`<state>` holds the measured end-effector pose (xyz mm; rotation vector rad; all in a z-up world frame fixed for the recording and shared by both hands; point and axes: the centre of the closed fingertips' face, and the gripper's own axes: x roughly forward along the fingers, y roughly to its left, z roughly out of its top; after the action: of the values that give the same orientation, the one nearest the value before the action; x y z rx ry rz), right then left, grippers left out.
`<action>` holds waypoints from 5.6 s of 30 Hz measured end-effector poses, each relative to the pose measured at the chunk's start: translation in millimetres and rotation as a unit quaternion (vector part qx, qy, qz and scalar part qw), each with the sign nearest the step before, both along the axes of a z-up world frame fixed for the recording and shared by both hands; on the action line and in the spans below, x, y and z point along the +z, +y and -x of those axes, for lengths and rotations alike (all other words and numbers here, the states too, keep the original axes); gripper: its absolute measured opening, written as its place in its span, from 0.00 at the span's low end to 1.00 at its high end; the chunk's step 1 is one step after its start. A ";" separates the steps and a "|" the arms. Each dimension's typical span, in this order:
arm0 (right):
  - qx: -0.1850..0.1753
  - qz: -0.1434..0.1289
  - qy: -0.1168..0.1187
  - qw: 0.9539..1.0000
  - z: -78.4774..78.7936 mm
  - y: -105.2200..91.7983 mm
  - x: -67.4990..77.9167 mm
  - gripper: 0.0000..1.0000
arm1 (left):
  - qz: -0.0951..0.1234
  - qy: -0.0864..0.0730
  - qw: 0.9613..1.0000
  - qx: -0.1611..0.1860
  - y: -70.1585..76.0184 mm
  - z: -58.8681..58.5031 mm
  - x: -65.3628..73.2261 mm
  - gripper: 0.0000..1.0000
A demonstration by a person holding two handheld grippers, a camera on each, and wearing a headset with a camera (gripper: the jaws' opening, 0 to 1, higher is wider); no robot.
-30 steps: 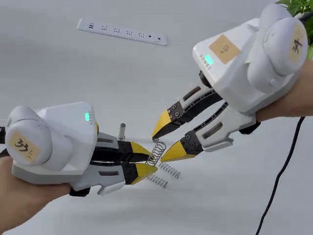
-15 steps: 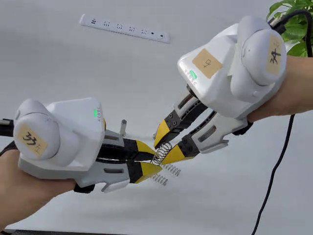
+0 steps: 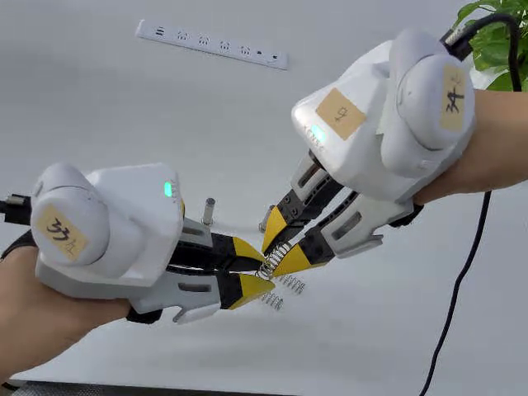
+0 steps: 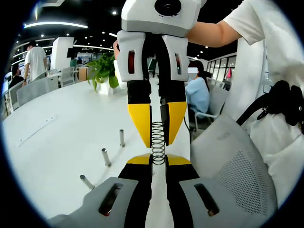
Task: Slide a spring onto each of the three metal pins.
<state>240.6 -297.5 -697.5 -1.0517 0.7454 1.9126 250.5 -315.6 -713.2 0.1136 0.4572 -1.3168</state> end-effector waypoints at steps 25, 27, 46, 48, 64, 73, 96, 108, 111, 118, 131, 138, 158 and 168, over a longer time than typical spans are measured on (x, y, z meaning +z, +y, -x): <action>0.002 0.012 -0.001 1.000 1.5 7.1 -0.3 0.06 | 0.020 0.001 1.000 0.018 8.0 -0.6 -0.8 0.07; 0.001 0.012 -0.002 1.000 -0.1 8.0 0.0 0.06 | 0.020 0.003 1.000 0.022 10.1 -1.2 -1.8 0.08; -0.042 0.008 -0.030 0.999 -29.8 22.8 4.0 0.06 | 0.001 -0.008 0.994 0.109 66.3 -18.7 -19.5 0.30; -0.046 0.010 -0.033 0.998 -34.0 24.7 2.8 0.06 | -0.002 -0.011 0.993 0.119 73.2 -22.1 -21.2 0.34; -0.080 0.029 -0.066 0.994 -73.4 41.0 -8.6 0.06 | -0.021 -0.028 0.986 0.165 105.7 -40.2 -34.6 0.63; -0.104 0.038 -0.079 0.991 -94.9 48.3 -21.8 0.06 | -0.021 -0.027 0.984 0.176 111.4 -43.2 -42.1 0.74; -0.115 0.054 -0.082 0.989 -113.4 54.7 -54.1 0.06 | -0.014 -0.017 0.984 0.178 106.7 -47.2 -50.1 0.87; -0.111 0.060 -0.080 0.989 -113.6 55.3 -59.7 0.06 | -0.008 -0.016 0.984 0.176 105.8 -46.2 -50.6 0.87; -0.109 0.060 -0.079 0.989 -112.2 56.0 -60.3 0.06 | -0.007 -0.017 0.984 0.176 105.2 -46.0 -50.7 0.87; -0.105 0.063 -0.079 0.989 -114.0 55.5 -63.7 0.06 | -0.004 -0.015 0.984 0.176 104.9 -44.7 -50.8 0.86; -0.100 0.067 -0.077 0.990 -113.3 56.1 -66.0 0.06 | -0.001 -0.013 0.984 0.176 103.7 -44.6 -50.3 0.86; -0.099 0.068 -0.075 0.990 -113.4 58.1 -68.5 0.06 | 0.000 -0.011 0.984 0.176 105.2 -43.4 -50.5 0.85; -0.093 0.074 -0.073 0.990 -112.4 60.6 -83.8 0.06 | 0.000 -0.007 0.985 0.174 106.9 -41.5 -51.5 0.85; -0.090 0.079 -0.070 0.990 -113.2 61.2 -94.9 0.06 | -0.001 -0.006 0.985 0.173 107.7 -41.3 -54.0 0.85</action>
<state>353.9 -236.3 -792.4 -1.1616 0.8913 1.6301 291.7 -207.9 -767.2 0.0401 0.4461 -0.9747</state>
